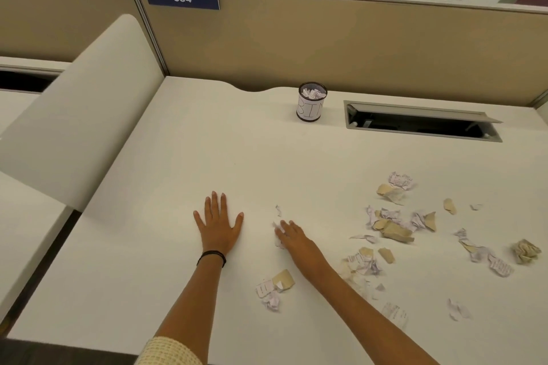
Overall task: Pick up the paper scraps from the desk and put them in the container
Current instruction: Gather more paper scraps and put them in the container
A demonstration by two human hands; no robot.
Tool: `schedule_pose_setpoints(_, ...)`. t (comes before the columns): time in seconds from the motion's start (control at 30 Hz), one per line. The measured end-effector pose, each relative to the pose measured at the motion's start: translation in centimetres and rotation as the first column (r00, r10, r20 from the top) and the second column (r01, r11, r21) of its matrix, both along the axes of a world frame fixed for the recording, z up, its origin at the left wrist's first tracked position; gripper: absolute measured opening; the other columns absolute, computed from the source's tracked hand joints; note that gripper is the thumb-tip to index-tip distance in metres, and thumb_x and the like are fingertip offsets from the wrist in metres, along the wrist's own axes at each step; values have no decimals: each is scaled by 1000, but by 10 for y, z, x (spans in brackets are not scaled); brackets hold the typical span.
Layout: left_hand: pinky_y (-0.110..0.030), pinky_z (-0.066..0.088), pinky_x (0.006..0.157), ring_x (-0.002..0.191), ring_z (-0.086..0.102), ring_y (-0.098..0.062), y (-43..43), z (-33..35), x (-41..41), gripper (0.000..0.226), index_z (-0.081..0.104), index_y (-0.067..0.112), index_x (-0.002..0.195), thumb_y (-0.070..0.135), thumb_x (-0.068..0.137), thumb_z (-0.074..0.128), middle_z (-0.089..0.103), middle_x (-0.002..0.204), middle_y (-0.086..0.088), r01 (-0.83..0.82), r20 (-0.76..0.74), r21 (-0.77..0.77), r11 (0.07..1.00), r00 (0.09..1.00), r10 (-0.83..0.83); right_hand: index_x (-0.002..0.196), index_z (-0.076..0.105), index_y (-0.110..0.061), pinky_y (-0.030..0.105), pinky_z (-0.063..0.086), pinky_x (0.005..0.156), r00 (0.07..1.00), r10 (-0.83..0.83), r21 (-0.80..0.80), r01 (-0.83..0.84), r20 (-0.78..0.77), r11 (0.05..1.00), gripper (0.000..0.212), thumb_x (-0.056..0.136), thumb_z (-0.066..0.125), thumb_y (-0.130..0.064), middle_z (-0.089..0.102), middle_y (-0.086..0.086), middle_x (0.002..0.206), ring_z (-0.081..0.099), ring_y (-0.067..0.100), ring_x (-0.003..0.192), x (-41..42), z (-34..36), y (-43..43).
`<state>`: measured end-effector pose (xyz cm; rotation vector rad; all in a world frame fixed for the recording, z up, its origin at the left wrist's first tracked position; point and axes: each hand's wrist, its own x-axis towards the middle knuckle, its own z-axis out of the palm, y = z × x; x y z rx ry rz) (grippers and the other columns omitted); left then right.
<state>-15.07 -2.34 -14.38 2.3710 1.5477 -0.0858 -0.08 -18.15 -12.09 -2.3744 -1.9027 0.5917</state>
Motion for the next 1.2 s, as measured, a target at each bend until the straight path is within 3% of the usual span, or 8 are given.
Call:
schedule_pose_setpoints(0.07, -57, -6, 113, 146, -10, -24, -3, 2, 12, 94, -9, 19, 149, 73, 73, -17, -13, 158, -6, -45, -5, -13, 999, 999, 45, 141, 34, -6, 36, 49, 95, 1000, 17, 102, -17, -5, 995, 51, 93, 45, 3, 29, 11, 153, 31, 23, 140, -1, 3, -6)
schedule_pose_setpoints(0.13, -60, -7, 111, 145, -11, -27, -2, 0, 17, 113, -10, 19, 148, 76, 54, -36, -15, 158, -7, -64, -2, -13, 998, 998, 64, 113, 62, 0, 23, 57, 60, 996, 86, 261, -80, -13, 962, 49, 66, 74, 9, 63, 17, 121, 65, 24, 105, 3, 7, -10)
schedule_pose_setpoints(0.23, -64, -5, 110, 145, -9, -30, 1, -3, 18, 112, -8, 21, 148, 76, 55, -37, -12, 158, -8, -64, 1, 8, 998, 998, 64, 86, 73, -9, 14, 46, 38, 982, 189, 265, -188, 24, 946, 50, 40, 92, -4, 73, 3, 91, 71, 13, 74, 12, 13, -16)
schedule_pose_setpoints(0.47, -63, 2, 112, 145, 6, -36, 14, 4, 27, 98, 12, 18, 149, 74, 75, -19, 6, 158, -12, -7, 41, 24, 1000, 999, 6, 80, 72, -13, 10, 45, 43, 990, 136, 276, -122, -35, 953, 39, 46, 92, -10, 72, -2, 87, 69, 9, 74, 60, 11, -10)
schedule_pose_setpoints(0.63, -58, 3, 115, 145, 4, -33, 23, 2, 27, 92, 9, 18, 149, 72, 79, -15, 5, 158, -8, 46, 33, 71, 996, 998, -48, 93, 66, -7, 23, 44, 86, 965, -161, 247, 211, -209, 946, 13, 89, 54, -8, 62, 9, 107, 59, 16, 103, 119, 3, 22)
schedule_pose_setpoints(0.9, -57, 5, 116, 146, 3, -29, 25, 2, 28, 88, 14, 18, 149, 71, 82, -8, 7, 158, -6, 40, 20, 74, 996, 999, -42, 89, 73, 2, -2, 43, 62, 624, -420, 283, 723, -659, 631, 11, 81, 68, -2, 72, 13, 84, 61, -9, 63, 206, 53, 121)
schedule_pose_setpoints(1.03, -56, 5, 116, 146, 0, -26, 26, -1, 28, 86, 11, 20, 150, 70, 83, -7, 5, 159, -4, 28, 10, 76, 997, 1000, -29, 94, 69, 10, 17, 45, 64, 499, -348, 179, 738, -794, 650, 20, 82, 68, -6, 61, 4, 67, 52, 13, 64, 242, 87, 178)
schedule_pose_setpoints(1.2, -57, 8, 116, 146, 3, -26, 27, -3, 28, 80, 13, 20, 150, 68, 86, 0, 8, 159, -4, 16, 27, 82, 996, 999, -19, 95, 68, 9, 33, 49, 79, 534, -353, 230, 745, -769, 625, 20, 83, 65, -7, 61, 12, 82, 54, 19, 75, 272, 106, 240)
